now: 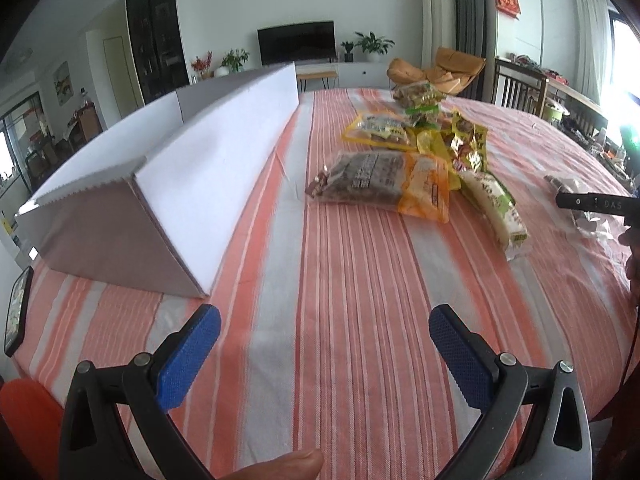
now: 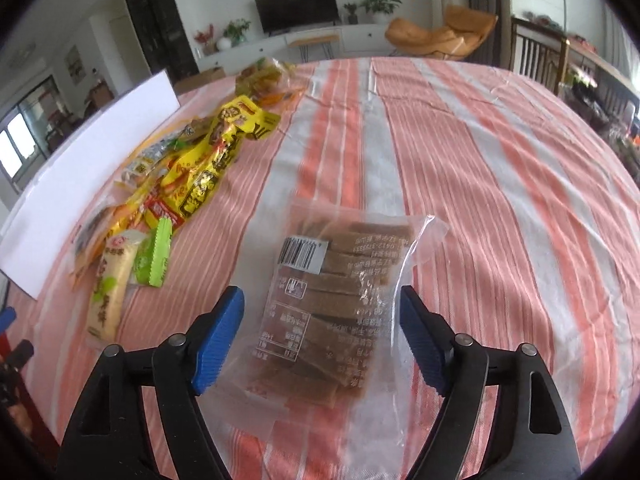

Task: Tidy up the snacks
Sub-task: 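Set the brown-cube bag down on the cloth beside the pile, right tool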

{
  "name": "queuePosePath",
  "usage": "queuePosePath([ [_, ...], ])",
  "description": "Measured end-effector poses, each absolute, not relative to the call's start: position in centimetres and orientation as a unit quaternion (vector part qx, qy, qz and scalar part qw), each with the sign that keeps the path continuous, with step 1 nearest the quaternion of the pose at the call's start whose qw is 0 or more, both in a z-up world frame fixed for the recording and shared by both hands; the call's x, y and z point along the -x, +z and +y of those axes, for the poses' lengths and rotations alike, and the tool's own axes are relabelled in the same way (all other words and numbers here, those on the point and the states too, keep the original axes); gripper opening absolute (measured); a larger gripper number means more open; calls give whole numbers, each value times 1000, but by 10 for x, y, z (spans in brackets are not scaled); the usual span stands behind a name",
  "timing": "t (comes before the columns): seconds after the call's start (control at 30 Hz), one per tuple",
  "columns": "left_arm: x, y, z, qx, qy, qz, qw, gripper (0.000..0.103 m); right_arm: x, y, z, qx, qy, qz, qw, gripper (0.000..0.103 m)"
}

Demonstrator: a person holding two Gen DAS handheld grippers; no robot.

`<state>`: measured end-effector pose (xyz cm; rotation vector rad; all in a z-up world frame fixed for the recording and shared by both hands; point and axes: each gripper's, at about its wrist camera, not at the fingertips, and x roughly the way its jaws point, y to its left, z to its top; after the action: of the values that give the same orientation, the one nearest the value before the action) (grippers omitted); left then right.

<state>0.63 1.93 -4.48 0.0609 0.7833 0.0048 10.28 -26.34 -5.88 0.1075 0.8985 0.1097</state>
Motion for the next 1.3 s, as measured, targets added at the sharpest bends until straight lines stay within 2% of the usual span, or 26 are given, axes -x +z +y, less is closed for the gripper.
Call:
queuePosePath([
  [0.17,-10,-52,10,-47,-1,391,919,103,-104,-62,-261,-36,46,438,897,82],
  [0.37,-9,-54,0,-67,-24,400,914,103,-108,-68,-243,23,27,451,892,87],
  [0.8,-7,-45,-18,-117,-91,411,900,103,-107,-68,-246,17,31,452,891,89],
  [0.97,-9,-45,-17,-100,-106,429,891,103,-107,-68,-246,17,31,452,891,89],
  [1.3,-25,-30,-22,-132,-126,432,883,103,-107,-68,-247,17,31,452,891,89],
])
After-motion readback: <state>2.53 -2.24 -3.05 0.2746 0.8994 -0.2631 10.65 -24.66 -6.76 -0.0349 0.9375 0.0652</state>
